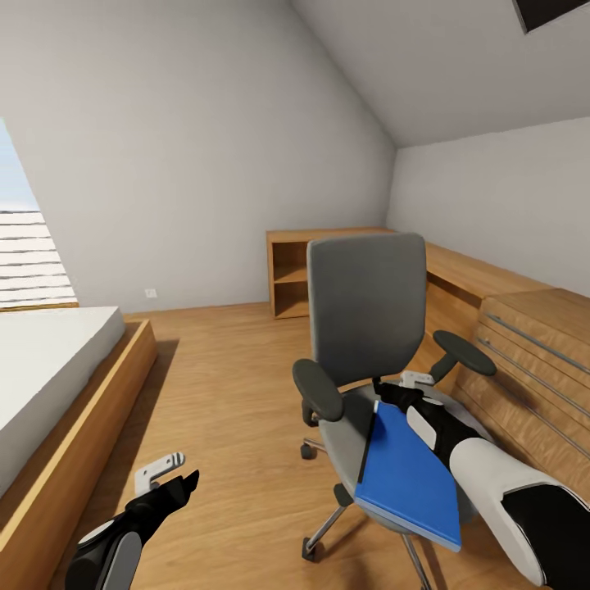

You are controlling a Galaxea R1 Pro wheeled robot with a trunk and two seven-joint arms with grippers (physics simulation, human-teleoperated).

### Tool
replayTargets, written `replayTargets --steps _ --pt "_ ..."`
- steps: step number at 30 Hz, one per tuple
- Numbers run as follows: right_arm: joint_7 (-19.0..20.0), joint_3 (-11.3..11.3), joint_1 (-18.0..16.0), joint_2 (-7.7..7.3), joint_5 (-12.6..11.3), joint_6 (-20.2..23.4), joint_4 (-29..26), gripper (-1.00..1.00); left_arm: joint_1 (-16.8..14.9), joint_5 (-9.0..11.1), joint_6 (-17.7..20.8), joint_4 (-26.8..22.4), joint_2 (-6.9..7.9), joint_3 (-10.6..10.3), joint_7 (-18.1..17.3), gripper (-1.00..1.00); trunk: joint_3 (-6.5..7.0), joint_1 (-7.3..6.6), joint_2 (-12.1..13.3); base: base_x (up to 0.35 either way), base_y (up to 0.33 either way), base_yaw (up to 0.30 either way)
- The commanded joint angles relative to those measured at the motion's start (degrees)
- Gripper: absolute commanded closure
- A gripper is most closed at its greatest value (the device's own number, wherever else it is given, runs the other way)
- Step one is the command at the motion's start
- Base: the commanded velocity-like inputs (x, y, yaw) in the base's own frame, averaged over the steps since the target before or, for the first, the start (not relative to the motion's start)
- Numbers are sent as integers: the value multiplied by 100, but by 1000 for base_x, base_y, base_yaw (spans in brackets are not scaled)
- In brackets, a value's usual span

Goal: In the bedroom, organize the workspace by keeping the computer under the desk, ensuring the monitor is on the desk, placing the keyboard on the desk next to the monitor, placing the mouse on the desk next to the keyboard, moving the folder from the swivel chair onto the desk next to the mouse, stacking the notebook on top of the folder with the pen on top of the notebook, and positioning the swivel chair next to the desk.

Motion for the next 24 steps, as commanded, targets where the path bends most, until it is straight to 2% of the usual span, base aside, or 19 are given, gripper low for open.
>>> replayTargets --steps 1,5,9,13,24 --pt "-8 53 -2 7 -34 27 -11 -100 -4 61 25 -8 -4 5 42 -100 -6 -1 -3 0 0 2" --pt "-15 234 -2 85 -29 44 -3 -100 -4 61 25 -8 -4 5 42 -100 -6 -1 -3 0 0 1" --pt "-34 567 -2 147 -34 109 -1 -100 -4 61 25 -8 -4 5 42 -100 -6 -1 -3 0 0 0" --pt "-37 712 -2 181 -39 143 -2 -100 -4 61 25 -8 -4 5 42 -100 -6 -1 -3 0 0 0" --pt "-39 776 -2 187 -41 159 6 -100 -4 63 31 -10 -4 5 42 -100 -6 -1 -3 0 0 0"
